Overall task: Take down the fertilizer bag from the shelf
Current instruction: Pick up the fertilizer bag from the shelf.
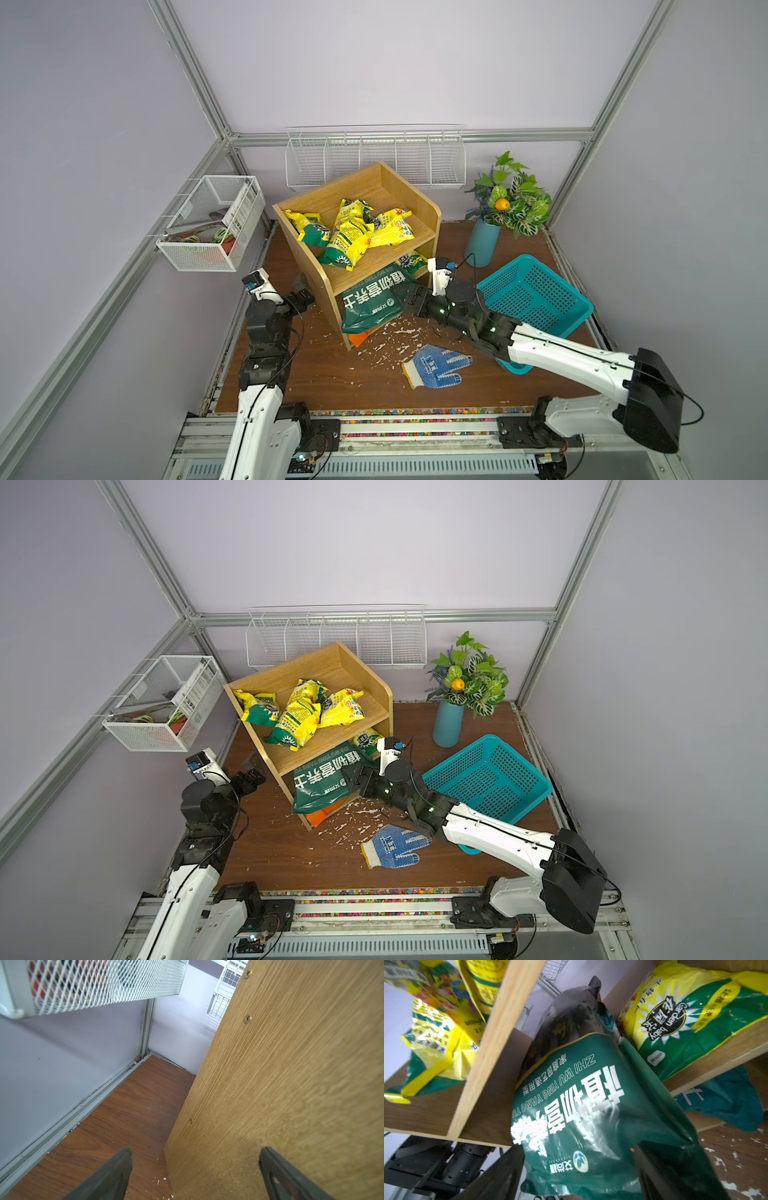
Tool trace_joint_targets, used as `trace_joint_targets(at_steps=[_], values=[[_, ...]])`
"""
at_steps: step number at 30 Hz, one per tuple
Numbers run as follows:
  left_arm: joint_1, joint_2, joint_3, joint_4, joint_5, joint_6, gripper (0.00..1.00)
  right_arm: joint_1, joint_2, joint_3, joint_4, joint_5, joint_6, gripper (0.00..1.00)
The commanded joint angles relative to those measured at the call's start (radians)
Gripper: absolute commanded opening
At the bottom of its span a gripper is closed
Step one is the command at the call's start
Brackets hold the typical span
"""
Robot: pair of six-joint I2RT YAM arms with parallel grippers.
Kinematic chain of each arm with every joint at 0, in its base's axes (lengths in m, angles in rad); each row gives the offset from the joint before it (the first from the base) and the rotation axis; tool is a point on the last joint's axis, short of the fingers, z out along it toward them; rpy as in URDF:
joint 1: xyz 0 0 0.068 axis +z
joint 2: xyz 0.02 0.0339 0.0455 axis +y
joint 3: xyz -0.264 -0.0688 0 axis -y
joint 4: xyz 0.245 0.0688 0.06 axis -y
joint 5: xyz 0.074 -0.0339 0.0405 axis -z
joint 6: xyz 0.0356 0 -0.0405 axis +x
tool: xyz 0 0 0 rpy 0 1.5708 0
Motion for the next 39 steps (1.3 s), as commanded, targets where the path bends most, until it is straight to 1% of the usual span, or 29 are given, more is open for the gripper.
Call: trace_joint_targets(at_steps=[1,7,9,11,13,16,18,22,24,25,26,28,29,30,31,32,33,36,39], values=[[-0.001,-0.01,-0.015,0.005,-0.018,-0.005,1.0,0.003,-0.027,-0.031,0.057,0.005,0.063,0.88],[-0.001,-0.023,-0.015,-0.005,-0.04,-0.008,1.0,0.045,-0.186,-0.102,-0.097,0.078,0.09,0.88],[-0.001,-0.022,-0.015,-0.012,-0.045,-0.01,1.0,0.061,-0.213,-0.126,-0.109,0.094,0.098,0.88],[-0.001,-0.019,-0.011,-0.017,-0.049,-0.011,1.0,0.066,-0.21,-0.159,-0.07,0.09,0.115,0.88],[-0.001,-0.017,-0.012,-0.018,-0.052,-0.01,1.0,0.066,-0.174,-0.192,0.018,0.075,0.138,0.88],[-0.001,-0.014,-0.011,-0.021,-0.05,-0.011,1.0,0.067,-0.071,-0.195,0.172,0.039,0.157,0.88],[-0.001,-0.016,-0.011,-0.026,-0.053,-0.01,1.0,0.066,0.017,-0.155,0.284,-0.004,0.164,0.88],[-0.001,-0.018,-0.014,-0.026,-0.061,-0.009,1.0,0.066,0.164,-0.014,0.346,-0.107,0.154,0.87],[-0.001,-0.018,-0.015,-0.023,-0.064,-0.008,1.0,0.066,0.224,0.027,0.396,-0.133,0.163,0.84],[-0.001,-0.018,-0.014,-0.023,-0.066,-0.007,1.0,0.066,0.244,0.034,0.422,-0.136,0.175,0.8],[-0.001,-0.022,-0.015,-0.023,-0.068,-0.007,1.0,0.065,0.263,0.037,0.451,-0.138,0.191,0.75],[-0.001,-0.025,-0.015,-0.025,-0.072,-0.005,1.0,0.065,0.287,0.03,0.492,-0.144,0.224,0.6],[-0.001,-0.026,-0.016,-0.025,-0.073,-0.005,1.0,0.065,0.294,0.021,0.507,-0.147,0.24,0.48],[-0.001,-0.027,-0.018,-0.022,-0.073,-0.006,1.0,0.065,0.297,0.008,0.522,-0.148,0.255,0.33],[-0.001,-0.026,-0.018,-0.021,-0.073,-0.007,1.0,0.065,0.298,-0.003,0.531,-0.148,0.266,0.23],[-0.001,-0.025,-0.019,-0.017,-0.071,-0.007,1.0,0.065,0.295,-0.021,0.544,-0.145,0.28,0.1],[-0.001,-0.024,-0.019,-0.016,-0.069,-0.008,1.0,0.065,0.287,-0.039,0.55,-0.14,0.289,0.0],[-0.001,-0.021,-0.019,-0.017,-0.067,-0.008,1.0,0.065,0.236,-0.088,0.516,-0.118,0.281,0.0],[-0.001,-0.027,-0.013,-0.033,-0.078,-0.006,1.0,0.058,0.132,-0.123,0.399,-0.094,0.219,0.0]])
